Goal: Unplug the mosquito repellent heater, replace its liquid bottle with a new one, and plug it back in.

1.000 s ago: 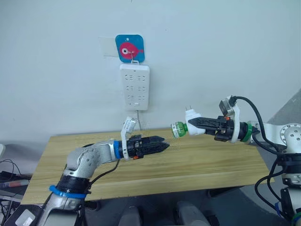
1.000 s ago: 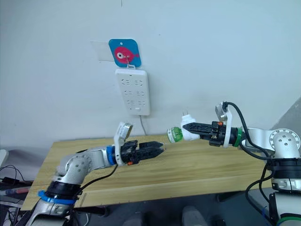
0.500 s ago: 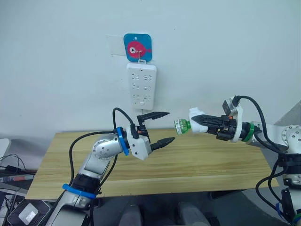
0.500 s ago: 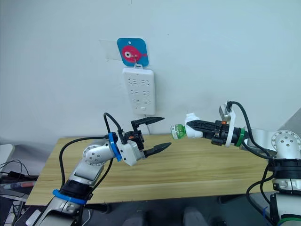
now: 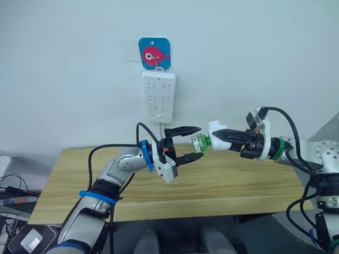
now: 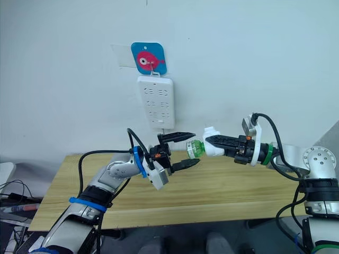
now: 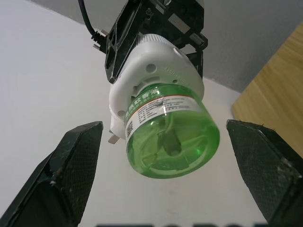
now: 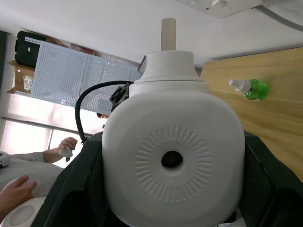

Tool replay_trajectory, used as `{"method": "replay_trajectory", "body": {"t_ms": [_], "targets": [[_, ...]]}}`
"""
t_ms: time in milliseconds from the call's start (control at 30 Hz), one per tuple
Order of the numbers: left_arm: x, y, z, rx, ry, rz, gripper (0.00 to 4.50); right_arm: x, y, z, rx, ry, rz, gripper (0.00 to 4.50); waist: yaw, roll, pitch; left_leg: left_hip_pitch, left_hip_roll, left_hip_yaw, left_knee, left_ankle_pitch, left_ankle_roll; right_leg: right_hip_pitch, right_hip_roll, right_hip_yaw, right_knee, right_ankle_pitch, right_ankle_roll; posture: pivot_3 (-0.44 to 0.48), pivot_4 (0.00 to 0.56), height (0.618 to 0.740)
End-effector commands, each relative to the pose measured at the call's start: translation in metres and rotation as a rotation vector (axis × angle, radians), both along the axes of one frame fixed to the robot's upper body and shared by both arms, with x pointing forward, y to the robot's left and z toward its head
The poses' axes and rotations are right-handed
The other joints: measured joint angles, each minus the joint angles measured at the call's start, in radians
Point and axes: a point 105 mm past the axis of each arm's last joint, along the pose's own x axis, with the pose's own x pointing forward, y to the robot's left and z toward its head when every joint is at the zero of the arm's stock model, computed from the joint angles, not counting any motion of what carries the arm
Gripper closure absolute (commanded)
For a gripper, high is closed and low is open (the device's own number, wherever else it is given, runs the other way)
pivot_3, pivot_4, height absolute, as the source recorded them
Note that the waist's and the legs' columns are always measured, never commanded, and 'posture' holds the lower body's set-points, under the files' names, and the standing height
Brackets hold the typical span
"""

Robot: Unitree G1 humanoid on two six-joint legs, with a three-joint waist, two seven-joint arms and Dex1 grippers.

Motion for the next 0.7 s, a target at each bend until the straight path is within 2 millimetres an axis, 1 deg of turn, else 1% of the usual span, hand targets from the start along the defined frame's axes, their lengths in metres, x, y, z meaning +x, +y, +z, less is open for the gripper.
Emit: {"method": "replay_trajectory", "body": {"t_ms": [33,200,300,333,367,400,433,467,500,633,700], "targets": [[-0.002,-0.002,0.006,-0.020,-0.030,-0.030,0.04,-0.005,0.004,0.016,0.040,-0.058,0.029,1.51,-0.001,0.000,0.000,0.000,0.000,0.000,0.000,0.000,0.000,0.000,0.000,0.000,0.000,0.000,0.000,-0.089,0.104,0.740],[-0.005,-0.004,0.014,-0.034,-0.075,-0.060,0.04,-0.006,0.004,0.015,0.042,-0.056,0.030,1.51,-0.002,0.000,0.000,0.000,0.000,0.000,0.000,0.000,0.000,0.000,0.000,0.000,0.000,0.000,0.000,-0.090,0.105,0.740],[-0.004,-0.003,0.013,-0.026,-0.069,-0.062,0.59,-0.006,0.004,0.015,0.041,-0.056,0.029,1.51,-0.002,0.000,0.000,0.000,0.000,0.000,0.000,0.000,0.000,0.000,0.000,0.000,0.000,0.000,0.000,-0.090,0.105,0.740],[-0.004,-0.003,0.013,-0.025,-0.068,-0.064,0.86,-0.006,0.004,0.015,0.040,-0.055,0.029,1.51,-0.002,0.000,0.000,0.000,0.000,0.000,0.000,0.000,0.000,0.000,0.000,0.000,0.000,0.000,0.000,-0.090,0.105,0.740],[-0.004,-0.003,0.013,-0.023,-0.067,-0.065,1.24,-0.006,0.004,0.015,0.040,-0.055,0.029,1.51,-0.003,0.000,0.000,0.000,0.000,0.000,0.000,0.000,0.000,0.000,0.000,0.000,0.000,0.000,0.000,-0.090,0.105,0.740],[-0.004,-0.003,0.012,-0.021,-0.065,-0.067,1.45,-0.006,0.004,0.015,0.040,-0.055,0.029,1.51,-0.003,0.000,0.000,0.000,0.000,0.000,0.000,0.000,0.000,0.000,0.000,0.000,0.000,0.000,0.000,-0.090,0.105,0.740],[-0.004,-0.003,0.012,-0.020,-0.064,-0.069,1.79,-0.006,0.004,0.015,0.039,-0.055,0.029,1.51,-0.003,0.000,0.000,0.000,0.000,0.000,0.000,0.000,0.000,0.000,0.000,0.000,0.000,0.000,0.000,-0.090,0.105,0.740],[-0.005,-0.003,0.012,-0.020,-0.063,-0.071,2.05,-0.006,0.004,0.015,0.039,-0.054,0.030,1.51,-0.003,0.000,0.000,0.000,0.000,0.000,0.000,0.000,0.000,0.000,0.000,0.000,0.000,0.000,0.000,-0.090,0.105,0.740],[-0.005,-0.003,0.012,-0.021,-0.061,-0.071,2.21,-0.006,0.004,0.015,0.039,-0.054,0.029,1.51,-0.003,0.000,0.000,0.000,0.000,-0.001,0.000,0.000,0.000,0.000,0.000,-0.001,0.000,0.000,0.000,-0.090,0.105,0.740],[-0.005,-0.003,0.013,-0.042,-0.041,-0.072,2.21,-0.006,0.004,0.015,0.037,-0.053,0.032,1.51,-0.003,0.000,0.000,0.000,0.000,-0.001,0.000,0.000,0.000,0.000,0.000,-0.001,0.000,0.000,0.000,-0.088,0.107,0.740],[-0.005,-0.004,0.017,-0.087,0.019,-0.074,2.21,-0.006,0.004,0.014,0.032,-0.053,0.035,1.51,-0.003,0.000,0.000,0.000,0.000,-0.001,0.000,0.000,0.000,0.000,0.000,-0.001,0.000,0.000,0.000,-0.088,0.108,0.740]]}}
